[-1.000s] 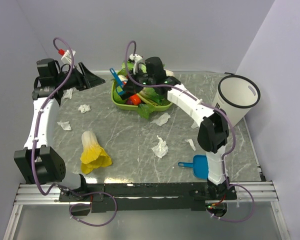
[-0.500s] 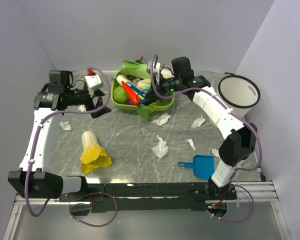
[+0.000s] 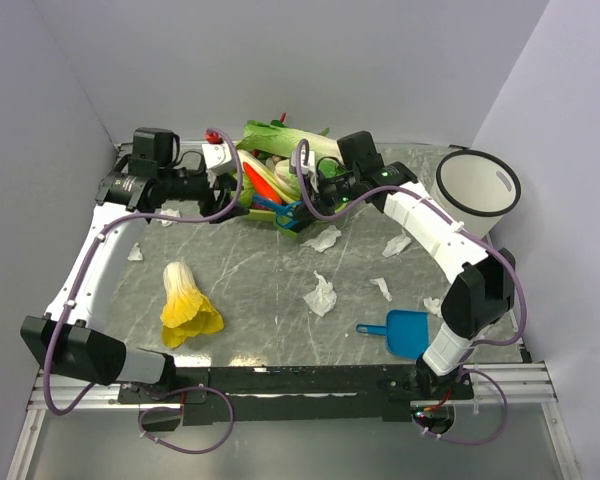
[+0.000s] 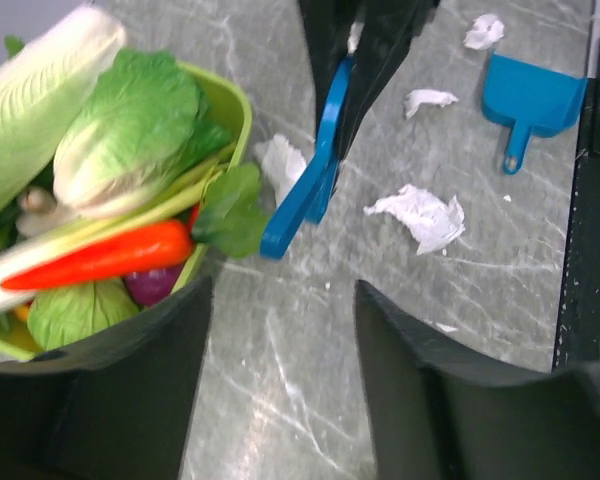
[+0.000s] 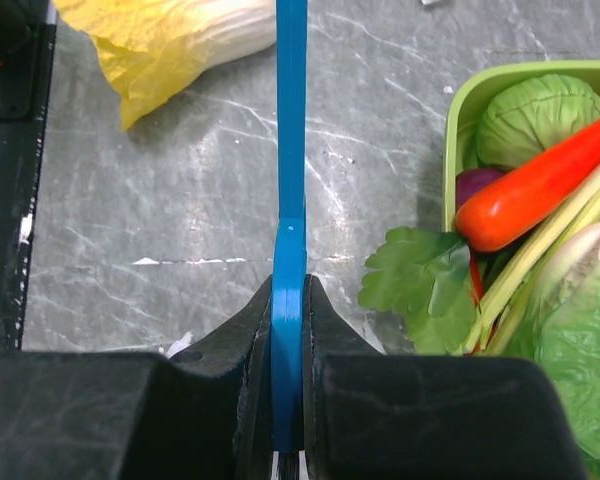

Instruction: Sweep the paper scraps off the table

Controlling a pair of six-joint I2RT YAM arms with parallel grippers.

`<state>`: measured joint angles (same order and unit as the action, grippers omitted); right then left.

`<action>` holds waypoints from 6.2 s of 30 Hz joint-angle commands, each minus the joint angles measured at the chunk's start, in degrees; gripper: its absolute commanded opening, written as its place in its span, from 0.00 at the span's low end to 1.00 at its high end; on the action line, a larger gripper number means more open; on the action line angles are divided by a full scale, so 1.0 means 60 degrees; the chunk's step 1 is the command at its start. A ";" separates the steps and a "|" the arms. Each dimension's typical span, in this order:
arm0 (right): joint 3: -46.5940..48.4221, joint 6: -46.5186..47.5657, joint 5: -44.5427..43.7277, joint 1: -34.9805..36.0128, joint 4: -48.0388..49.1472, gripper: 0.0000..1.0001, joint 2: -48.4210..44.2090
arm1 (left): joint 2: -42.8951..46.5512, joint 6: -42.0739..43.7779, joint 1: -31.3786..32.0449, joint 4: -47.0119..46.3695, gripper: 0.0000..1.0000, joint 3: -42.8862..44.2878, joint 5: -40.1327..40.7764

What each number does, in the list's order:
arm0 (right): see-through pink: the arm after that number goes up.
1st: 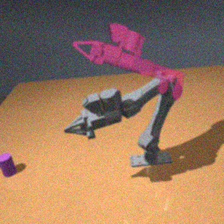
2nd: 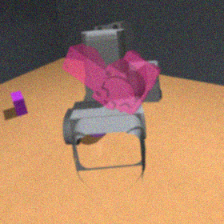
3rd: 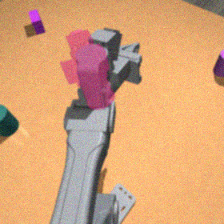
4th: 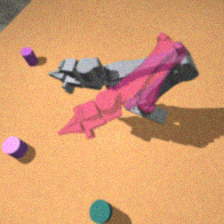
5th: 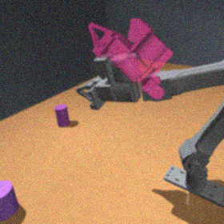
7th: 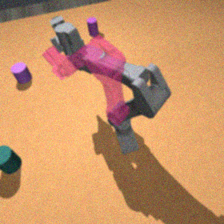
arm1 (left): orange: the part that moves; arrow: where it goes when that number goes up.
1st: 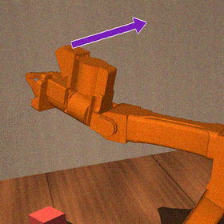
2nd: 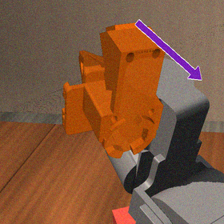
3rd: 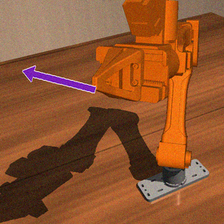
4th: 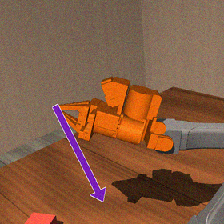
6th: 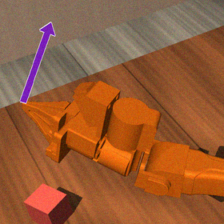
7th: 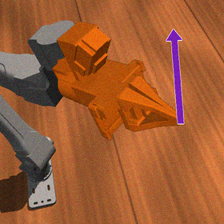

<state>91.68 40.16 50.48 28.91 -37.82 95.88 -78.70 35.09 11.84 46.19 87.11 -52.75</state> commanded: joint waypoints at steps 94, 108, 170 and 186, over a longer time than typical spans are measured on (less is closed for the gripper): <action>-0.7737 0.6928 -0.5733 -0.1727 -0.2690 0.40 -0.3910 | -0.1122 -0.3461 0.1060 -0.1547 0.01 -0.0354 0.2083; -0.7076 0.8202 -0.5352 -0.1727 -0.4257 0.31 -0.3513 | -0.0917 -0.3007 0.1060 -0.1210 0.01 -0.0324 0.2624; -0.6270 0.7882 -0.4354 -0.0497 -0.3397 0.53 -0.1684 | -0.0448 -0.1791 0.0693 -0.0624 0.01 -0.0148 0.3299; -0.5963 0.7706 -0.4678 0.0397 -0.3408 0.40 -0.0891 | -0.0419 -0.1703 0.0679 -0.0522 0.01 -0.0163 0.3445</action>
<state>54.22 84.93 22.52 30.98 -55.86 90.21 -81.49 23.51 16.14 42.98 84.58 -31.57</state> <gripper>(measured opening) 0.406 0.123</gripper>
